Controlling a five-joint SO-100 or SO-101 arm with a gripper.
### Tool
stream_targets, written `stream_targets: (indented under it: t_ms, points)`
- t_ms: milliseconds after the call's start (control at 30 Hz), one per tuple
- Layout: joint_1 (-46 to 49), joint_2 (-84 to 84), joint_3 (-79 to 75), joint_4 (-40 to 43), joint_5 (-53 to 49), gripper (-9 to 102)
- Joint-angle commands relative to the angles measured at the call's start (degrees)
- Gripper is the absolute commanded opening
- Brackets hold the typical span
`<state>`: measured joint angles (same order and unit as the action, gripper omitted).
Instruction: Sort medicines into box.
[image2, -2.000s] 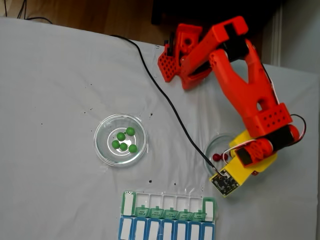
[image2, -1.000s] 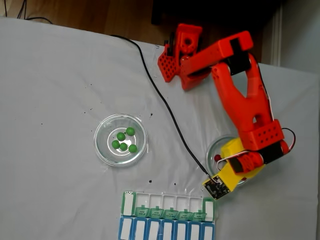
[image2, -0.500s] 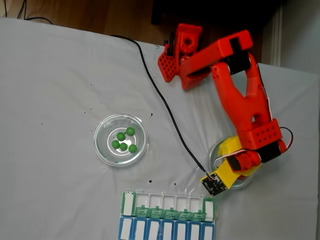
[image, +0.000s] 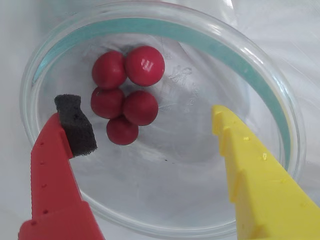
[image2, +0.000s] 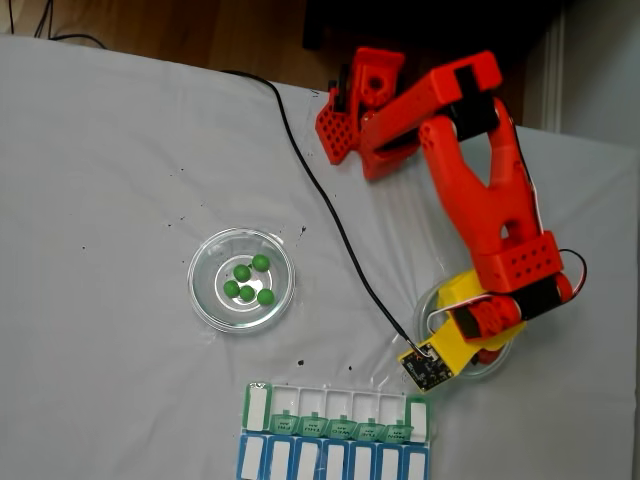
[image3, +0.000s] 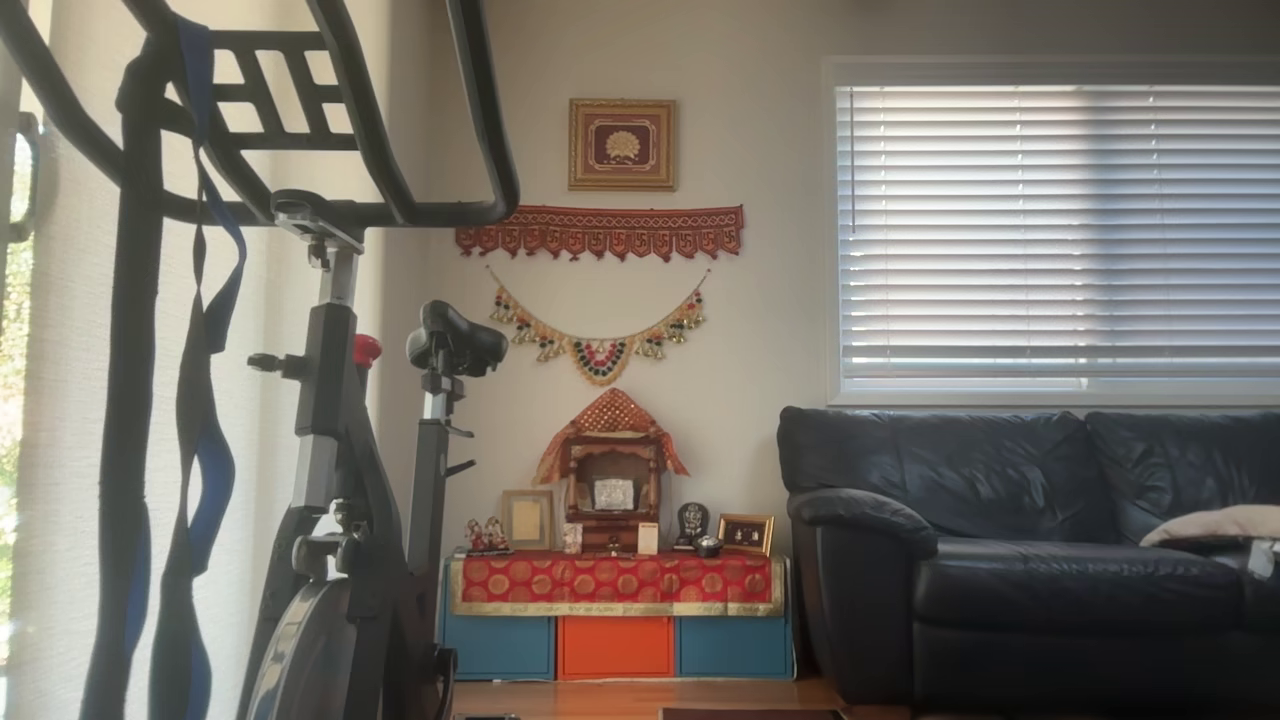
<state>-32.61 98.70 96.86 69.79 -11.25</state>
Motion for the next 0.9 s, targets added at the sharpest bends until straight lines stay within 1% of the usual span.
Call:
stream_targets:
  t_ms: [0, 400, 867]
  points:
    - [0.26, 7.56, -1.49, -2.20, -0.62, 45]
    - [-0.88, 15.64, 6.06, -3.60, 0.00, 44]
    - [-1.23, 12.66, 6.24, -5.63, 0.00, 41]
